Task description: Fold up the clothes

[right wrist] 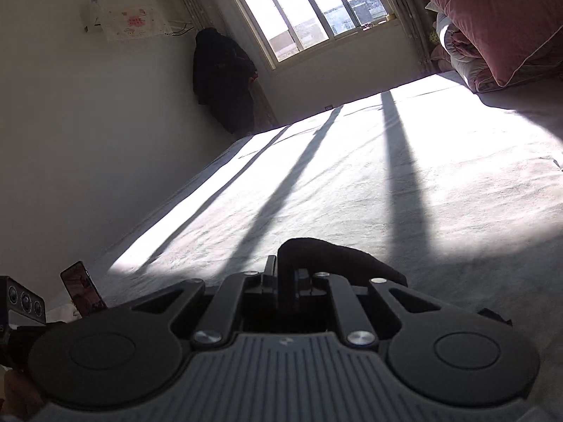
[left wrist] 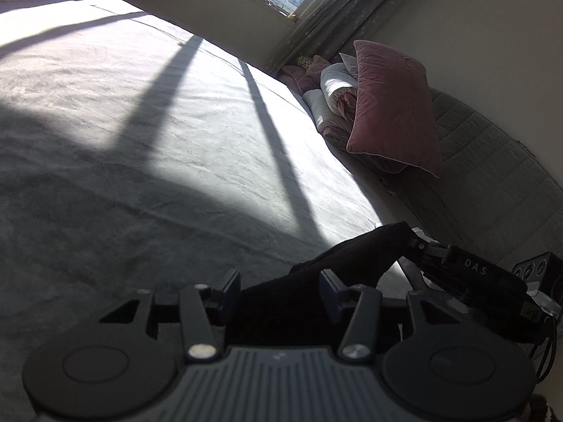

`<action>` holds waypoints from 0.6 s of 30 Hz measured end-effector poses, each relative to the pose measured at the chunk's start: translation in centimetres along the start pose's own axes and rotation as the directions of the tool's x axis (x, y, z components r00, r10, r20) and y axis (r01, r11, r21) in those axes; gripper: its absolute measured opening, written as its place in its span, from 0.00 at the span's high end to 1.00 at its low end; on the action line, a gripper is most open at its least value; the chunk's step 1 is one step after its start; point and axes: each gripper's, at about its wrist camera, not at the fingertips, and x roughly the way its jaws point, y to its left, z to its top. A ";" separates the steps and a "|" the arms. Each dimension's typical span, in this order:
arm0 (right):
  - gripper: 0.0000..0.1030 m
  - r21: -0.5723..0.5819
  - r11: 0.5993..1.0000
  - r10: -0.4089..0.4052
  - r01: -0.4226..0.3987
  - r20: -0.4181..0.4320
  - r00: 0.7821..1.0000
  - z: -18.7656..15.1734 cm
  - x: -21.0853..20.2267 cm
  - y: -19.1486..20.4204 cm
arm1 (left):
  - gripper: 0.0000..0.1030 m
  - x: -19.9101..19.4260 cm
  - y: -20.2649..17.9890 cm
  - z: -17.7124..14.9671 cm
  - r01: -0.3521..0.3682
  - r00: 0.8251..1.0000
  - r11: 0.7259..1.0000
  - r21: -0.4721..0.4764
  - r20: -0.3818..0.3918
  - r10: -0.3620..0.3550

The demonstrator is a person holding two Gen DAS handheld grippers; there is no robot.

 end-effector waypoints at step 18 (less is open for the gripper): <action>0.90 0.082 0.970 0.233 -0.228 -0.057 0.971 -0.1 -1.7 2.1 | 0.65 3.7 -7.2 -1.4 -0.177 0.979 0.942 0.285 0.147 0.140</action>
